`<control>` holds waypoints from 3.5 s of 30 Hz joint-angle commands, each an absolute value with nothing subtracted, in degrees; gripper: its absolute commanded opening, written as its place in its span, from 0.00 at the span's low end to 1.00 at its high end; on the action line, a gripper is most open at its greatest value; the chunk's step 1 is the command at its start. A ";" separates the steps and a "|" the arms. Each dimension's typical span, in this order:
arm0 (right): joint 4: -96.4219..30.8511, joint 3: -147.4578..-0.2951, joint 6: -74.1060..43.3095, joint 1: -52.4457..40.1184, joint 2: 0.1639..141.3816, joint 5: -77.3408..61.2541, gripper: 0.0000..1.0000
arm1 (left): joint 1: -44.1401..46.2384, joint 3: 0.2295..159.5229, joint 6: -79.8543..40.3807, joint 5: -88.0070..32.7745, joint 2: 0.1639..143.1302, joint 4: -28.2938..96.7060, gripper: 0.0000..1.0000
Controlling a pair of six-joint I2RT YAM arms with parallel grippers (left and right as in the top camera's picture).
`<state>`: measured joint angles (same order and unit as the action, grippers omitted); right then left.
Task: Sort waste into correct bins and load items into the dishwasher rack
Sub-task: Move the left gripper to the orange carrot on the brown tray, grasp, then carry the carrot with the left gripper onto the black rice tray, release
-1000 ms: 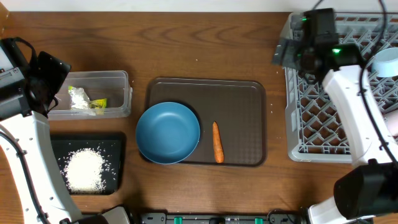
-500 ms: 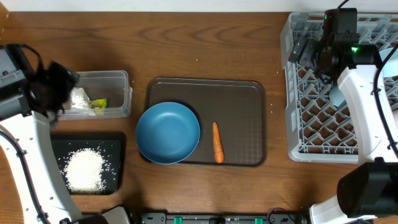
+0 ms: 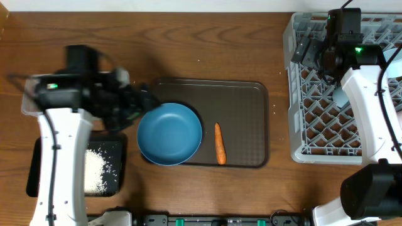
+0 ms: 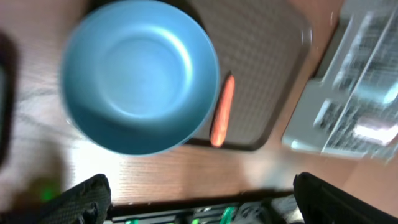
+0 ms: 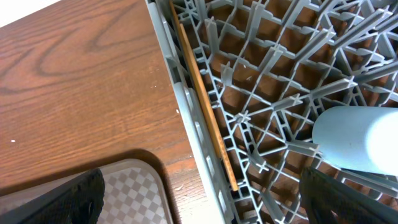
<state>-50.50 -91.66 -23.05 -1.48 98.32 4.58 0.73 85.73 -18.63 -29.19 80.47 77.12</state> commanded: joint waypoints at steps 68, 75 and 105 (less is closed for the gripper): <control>-50.54 -92.75 -23.55 -1.26 98.04 5.13 0.99 | 46.57 79.68 -49.65 -6.79 118.78 47.86 0.98; -50.54 -92.75 -23.55 -1.26 98.04 5.15 0.99 | 48.99 79.66 -49.89 -5.63 118.85 46.35 0.82; -50.54 -92.75 -23.55 -1.26 98.04 5.13 0.99 | 45.78 80.71 -46.04 -3.14 110.19 53.41 0.27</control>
<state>-50.50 -91.68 -23.05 -1.48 98.35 4.56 46.61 80.64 -48.16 -4.27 115.04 52.66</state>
